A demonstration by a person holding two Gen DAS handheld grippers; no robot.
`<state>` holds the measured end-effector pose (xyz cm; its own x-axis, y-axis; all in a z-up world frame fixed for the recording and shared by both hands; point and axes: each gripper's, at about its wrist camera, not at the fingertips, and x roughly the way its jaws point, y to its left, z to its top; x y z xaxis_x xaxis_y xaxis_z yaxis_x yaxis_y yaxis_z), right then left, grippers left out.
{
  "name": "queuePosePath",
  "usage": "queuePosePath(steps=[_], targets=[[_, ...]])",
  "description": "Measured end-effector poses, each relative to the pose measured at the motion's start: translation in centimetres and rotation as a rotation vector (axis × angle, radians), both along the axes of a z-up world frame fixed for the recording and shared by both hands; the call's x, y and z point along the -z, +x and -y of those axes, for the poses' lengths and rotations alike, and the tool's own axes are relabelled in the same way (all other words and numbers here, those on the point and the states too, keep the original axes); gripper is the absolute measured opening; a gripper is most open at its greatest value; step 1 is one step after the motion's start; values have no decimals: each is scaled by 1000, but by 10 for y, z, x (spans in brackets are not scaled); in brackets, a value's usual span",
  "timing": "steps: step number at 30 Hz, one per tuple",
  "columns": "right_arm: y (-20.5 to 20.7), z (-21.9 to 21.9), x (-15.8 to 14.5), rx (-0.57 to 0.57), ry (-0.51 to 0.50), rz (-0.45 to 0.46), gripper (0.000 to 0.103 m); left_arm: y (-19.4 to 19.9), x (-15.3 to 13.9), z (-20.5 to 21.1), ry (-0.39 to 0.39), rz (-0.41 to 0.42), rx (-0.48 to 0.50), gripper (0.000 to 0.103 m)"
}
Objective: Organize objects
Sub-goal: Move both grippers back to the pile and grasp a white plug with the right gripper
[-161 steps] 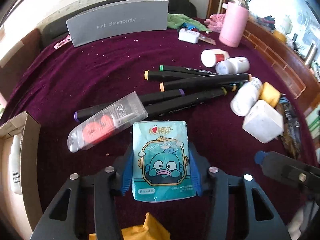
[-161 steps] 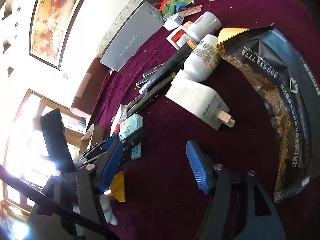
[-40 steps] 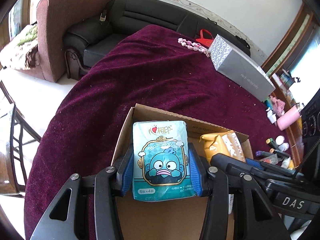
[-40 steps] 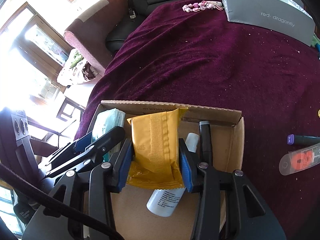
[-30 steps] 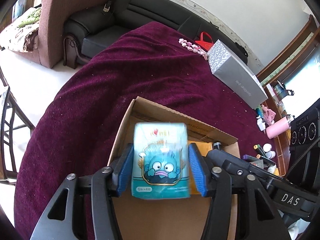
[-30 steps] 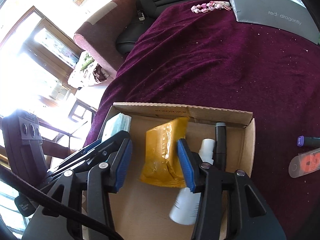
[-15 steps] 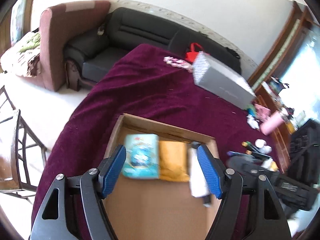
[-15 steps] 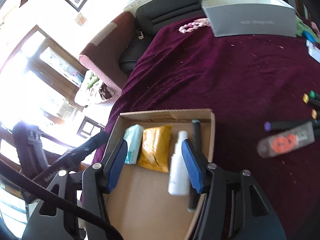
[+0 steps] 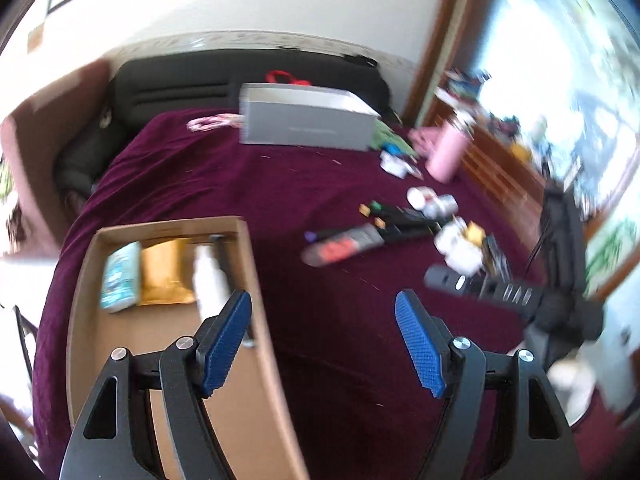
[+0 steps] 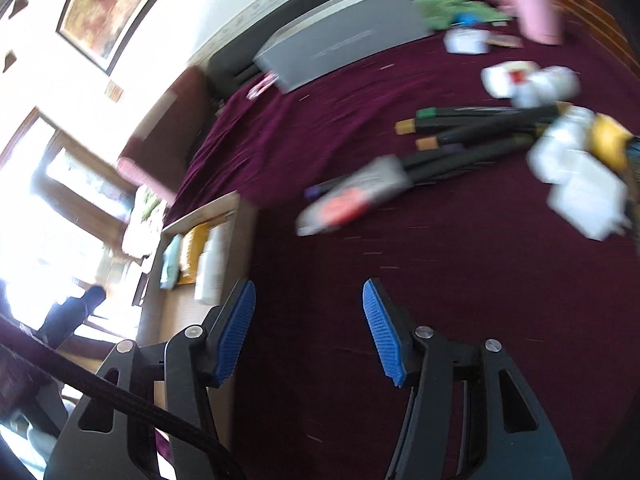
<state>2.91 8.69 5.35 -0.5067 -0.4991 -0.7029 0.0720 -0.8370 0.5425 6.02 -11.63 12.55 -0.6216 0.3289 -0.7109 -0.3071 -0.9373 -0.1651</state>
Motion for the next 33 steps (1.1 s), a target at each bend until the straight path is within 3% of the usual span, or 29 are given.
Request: queuePosePath(steps=[4, 9, 16, 20, 22, 27, 31, 33], targets=[[21, -64, -5, 113, 31, -36, 60, 2, 26, -52, -6, 68, 86, 69], [39, -141, -10, 265, 19, -48, 61, -16, 72, -89, 23, 180, 97, 69], [43, -208, -10, 380, 34, -42, 61, -33, 111, -97, -15, 217, 57, 68], [27, -201, -4, 326, 12, -36, 61, -30, 114, -97, -31, 189, 56, 70], [14, -185, -1, 268, 41, -28, 61, -28, 115, -99, -15, 181, 67, 79], [-13, -144, 5, 165, 259, -29, 61, -27, 117, -102, 31, 168, 112, 101], [-34, -120, 15, 89, 390, -30, 61, -24, 117, -121, -113, 163, 171, 101], [-42, -114, 24, 86, 433, -18, 60, -25, 114, -119, -107, 198, 185, 100]])
